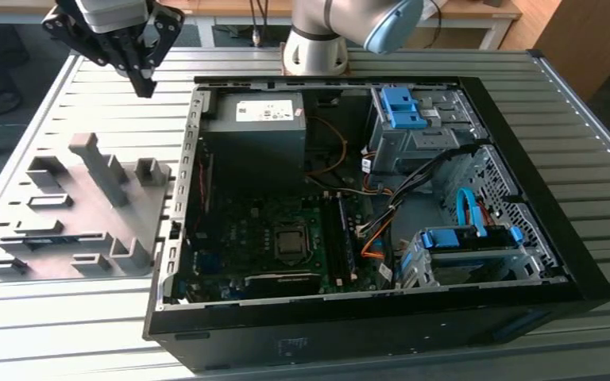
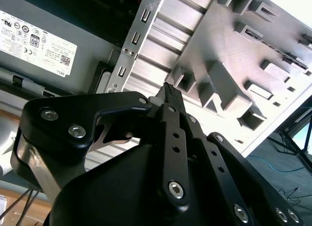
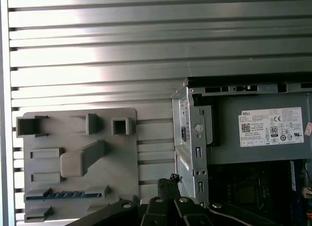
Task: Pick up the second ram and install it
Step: 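Reach for the second ram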
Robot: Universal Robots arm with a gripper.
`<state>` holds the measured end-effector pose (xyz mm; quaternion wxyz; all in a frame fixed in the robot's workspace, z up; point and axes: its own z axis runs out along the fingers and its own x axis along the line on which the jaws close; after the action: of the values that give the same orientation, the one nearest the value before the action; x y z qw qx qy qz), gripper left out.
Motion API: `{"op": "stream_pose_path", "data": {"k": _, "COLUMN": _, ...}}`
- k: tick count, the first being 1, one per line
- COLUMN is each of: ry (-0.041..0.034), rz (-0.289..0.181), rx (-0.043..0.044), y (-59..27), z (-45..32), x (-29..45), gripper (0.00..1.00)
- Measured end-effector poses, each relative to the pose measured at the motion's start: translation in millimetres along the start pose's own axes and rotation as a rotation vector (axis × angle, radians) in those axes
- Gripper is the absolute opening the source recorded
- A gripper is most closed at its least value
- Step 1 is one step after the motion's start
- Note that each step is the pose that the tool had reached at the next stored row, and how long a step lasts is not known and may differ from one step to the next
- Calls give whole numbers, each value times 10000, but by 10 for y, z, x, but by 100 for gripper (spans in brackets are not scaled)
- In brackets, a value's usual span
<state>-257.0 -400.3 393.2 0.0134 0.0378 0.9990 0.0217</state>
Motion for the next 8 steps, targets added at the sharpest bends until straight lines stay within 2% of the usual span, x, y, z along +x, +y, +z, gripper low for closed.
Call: {"op": "stream_pose_path", "data": {"k": 8, "ry": 0, "rz": 0, "rx": -1, "y": -49, "z": -4, "x": 104, "gripper": 10}}
